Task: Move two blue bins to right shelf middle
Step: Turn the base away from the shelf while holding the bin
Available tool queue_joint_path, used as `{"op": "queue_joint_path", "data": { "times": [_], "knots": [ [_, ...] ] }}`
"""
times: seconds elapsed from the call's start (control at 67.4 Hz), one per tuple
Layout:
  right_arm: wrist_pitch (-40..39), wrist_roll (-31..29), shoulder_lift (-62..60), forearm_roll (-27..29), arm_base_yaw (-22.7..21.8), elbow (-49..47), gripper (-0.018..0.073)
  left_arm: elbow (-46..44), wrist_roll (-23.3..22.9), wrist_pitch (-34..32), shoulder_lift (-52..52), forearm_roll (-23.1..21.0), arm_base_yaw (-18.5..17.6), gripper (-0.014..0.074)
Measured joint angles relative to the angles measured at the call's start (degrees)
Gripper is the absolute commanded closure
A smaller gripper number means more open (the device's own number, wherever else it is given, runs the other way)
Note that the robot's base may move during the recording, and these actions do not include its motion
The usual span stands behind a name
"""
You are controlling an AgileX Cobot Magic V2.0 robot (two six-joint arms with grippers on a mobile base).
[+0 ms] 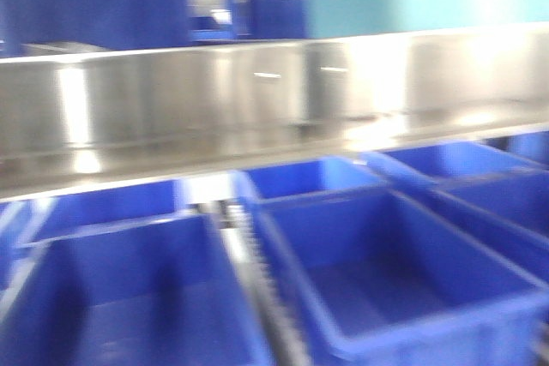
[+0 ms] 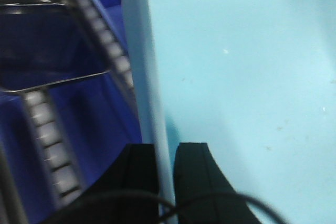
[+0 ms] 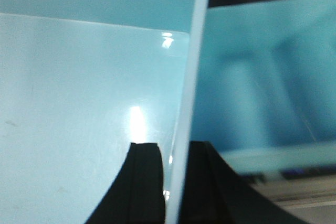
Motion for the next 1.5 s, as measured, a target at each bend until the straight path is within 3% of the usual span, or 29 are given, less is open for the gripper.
{"op": "queue_joint_path", "data": {
  "times": [1.498],
  "knots": [
    [0.0, -0.1, 0.0, 0.0, 0.0, 0.0, 0.0711, 0.0, 0.0, 0.0, 0.0, -0.1, 0.0, 0.0707]
  ]
}}
